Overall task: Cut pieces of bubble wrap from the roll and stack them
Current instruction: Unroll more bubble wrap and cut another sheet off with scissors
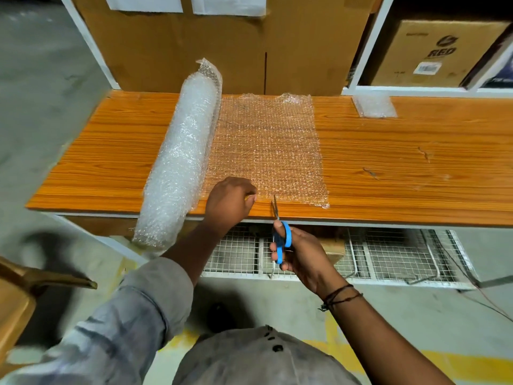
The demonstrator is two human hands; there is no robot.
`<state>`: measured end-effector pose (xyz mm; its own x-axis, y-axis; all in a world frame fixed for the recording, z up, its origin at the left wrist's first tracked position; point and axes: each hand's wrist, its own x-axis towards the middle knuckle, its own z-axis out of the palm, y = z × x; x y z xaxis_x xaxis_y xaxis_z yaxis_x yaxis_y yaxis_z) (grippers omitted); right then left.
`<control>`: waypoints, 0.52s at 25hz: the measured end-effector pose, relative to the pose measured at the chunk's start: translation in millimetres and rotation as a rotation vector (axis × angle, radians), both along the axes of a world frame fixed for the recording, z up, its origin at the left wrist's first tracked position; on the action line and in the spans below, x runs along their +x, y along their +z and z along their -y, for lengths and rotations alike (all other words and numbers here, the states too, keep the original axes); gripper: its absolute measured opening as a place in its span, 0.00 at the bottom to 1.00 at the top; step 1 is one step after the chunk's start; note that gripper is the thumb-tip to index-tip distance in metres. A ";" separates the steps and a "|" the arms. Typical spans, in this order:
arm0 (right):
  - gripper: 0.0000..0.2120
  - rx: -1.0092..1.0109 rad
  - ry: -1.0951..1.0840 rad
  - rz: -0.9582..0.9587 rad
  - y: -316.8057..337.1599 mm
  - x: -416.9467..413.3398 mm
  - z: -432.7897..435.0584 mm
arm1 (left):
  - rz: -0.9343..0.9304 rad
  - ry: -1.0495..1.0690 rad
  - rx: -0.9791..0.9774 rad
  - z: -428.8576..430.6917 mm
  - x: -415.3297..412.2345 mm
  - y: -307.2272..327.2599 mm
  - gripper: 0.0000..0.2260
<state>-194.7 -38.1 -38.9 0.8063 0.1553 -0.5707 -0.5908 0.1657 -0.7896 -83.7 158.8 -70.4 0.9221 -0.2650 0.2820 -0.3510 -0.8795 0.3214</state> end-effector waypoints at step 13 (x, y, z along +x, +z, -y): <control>0.21 -0.178 0.015 0.117 -2.0 -3.1 -16.8 | 0.046 0.007 -0.012 2.2 12.8 -15.4 0.06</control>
<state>-197.8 -21.4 -40.9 0.8671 0.0732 -0.4927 -0.4946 0.0094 -0.8691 -70.9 156.6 -85.8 0.9100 -0.2550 0.3270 -0.3596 -0.8780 0.3159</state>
